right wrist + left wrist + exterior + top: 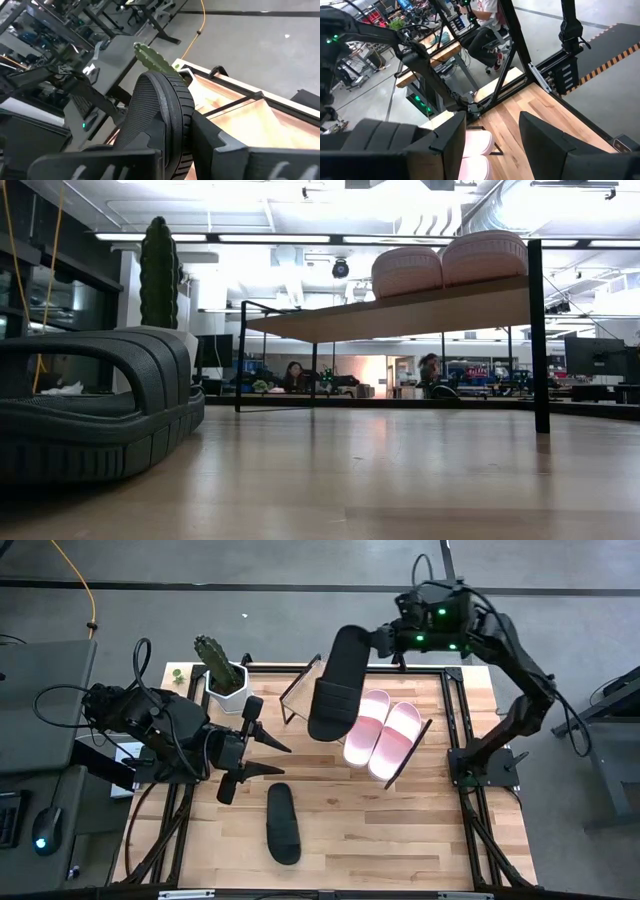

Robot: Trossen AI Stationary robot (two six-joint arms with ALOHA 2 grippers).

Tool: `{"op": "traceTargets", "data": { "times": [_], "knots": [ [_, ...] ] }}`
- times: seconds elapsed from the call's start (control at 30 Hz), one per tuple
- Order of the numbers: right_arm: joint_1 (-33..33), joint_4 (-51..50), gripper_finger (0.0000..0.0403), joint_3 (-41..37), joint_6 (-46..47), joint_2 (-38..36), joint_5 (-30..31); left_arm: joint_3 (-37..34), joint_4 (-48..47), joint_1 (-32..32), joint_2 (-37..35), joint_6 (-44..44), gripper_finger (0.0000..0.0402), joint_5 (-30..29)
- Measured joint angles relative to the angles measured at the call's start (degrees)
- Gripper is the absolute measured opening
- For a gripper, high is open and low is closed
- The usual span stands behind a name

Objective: Pick and place slides into the shelf
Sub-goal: Put the right black slipper on the shelf

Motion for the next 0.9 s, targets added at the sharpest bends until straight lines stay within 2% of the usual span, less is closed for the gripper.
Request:
{"op": "traceTargets", "data": {
  "times": [0.3, 0.57, 0.9],
  "knots": [
    [0.11, -6.68, 0.003, 0.0, 0.0, -4.69, 3.78, 0.0, 0.05, 0.0, 0.0, -0.06, 0.0172, -0.02],
    [1.42, -6.53, 0.003, -0.01, 0.02, -6.62, 4.66, -0.1, -0.06, 0.0, 0.83, -0.1, 0.0172, -0.17],
    [2.29, -5.81, 0.003, -0.02, -1.34, -12.6, 4.53, -0.05, 0.61, 0.0, 3.01, -1.69, 0.0172, -0.34]
  ]
}}
